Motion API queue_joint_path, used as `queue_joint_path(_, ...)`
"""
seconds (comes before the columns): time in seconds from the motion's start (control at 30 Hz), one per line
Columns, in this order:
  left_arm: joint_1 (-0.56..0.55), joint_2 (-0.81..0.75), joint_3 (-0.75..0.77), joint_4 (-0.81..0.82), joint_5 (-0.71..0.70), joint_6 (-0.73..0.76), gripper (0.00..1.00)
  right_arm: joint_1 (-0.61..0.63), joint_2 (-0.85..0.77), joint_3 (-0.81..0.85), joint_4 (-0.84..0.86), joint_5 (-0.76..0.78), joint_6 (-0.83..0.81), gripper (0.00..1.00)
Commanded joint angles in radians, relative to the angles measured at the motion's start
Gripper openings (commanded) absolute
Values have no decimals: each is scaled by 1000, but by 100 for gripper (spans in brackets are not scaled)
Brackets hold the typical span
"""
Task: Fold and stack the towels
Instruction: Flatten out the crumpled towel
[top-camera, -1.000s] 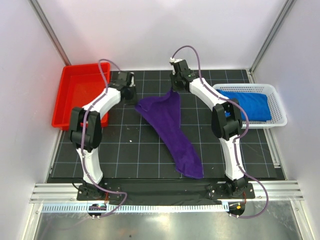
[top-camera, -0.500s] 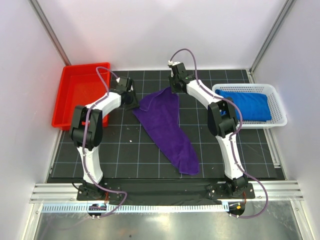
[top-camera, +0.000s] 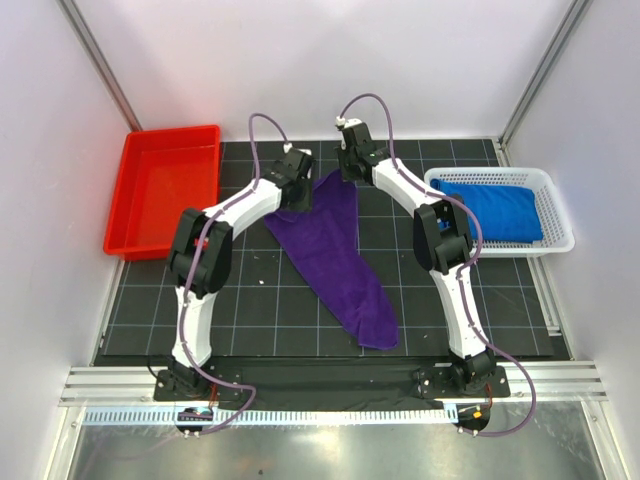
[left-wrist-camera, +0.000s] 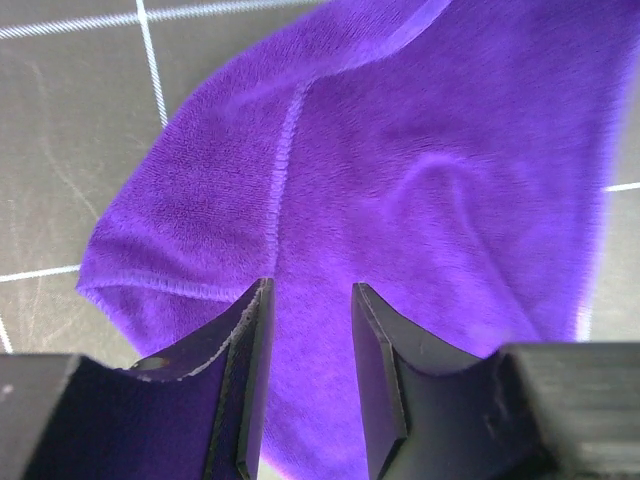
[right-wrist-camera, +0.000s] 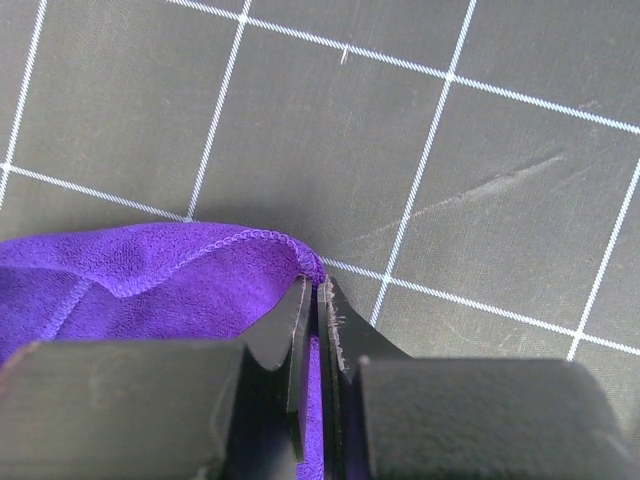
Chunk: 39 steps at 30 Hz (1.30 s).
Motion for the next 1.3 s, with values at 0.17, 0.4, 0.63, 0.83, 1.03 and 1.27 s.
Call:
queue_joint_path(0.17, 13, 85, 49, -57, -116, 48, 41, -2, -4, 39, 44, 10, -15, 5)
queue_joint_path(0.4, 13, 102, 52, -53, -116, 63, 40, -2, -3, 25, 50, 14, -16, 5)
queue_joint_path(0.63, 2, 76, 34, -26, -102, 65, 41, -2, 3, 28, 52, 13, -16, 5)
queue_joint_path(0.83, 2, 102, 37, -32, -139, 71, 35, -3, 2, 25, 54, 14, -18, 5)
queue_joint_path(1.03, 3, 97, 37, -27, -174, 74, 25, -3, 0, 23, 54, 17, -22, 5)
queue_joint_path(1.27, 11, 89, 60, -26, -194, 85, 13, -6, -3, 25, 55, 20, -24, 5)
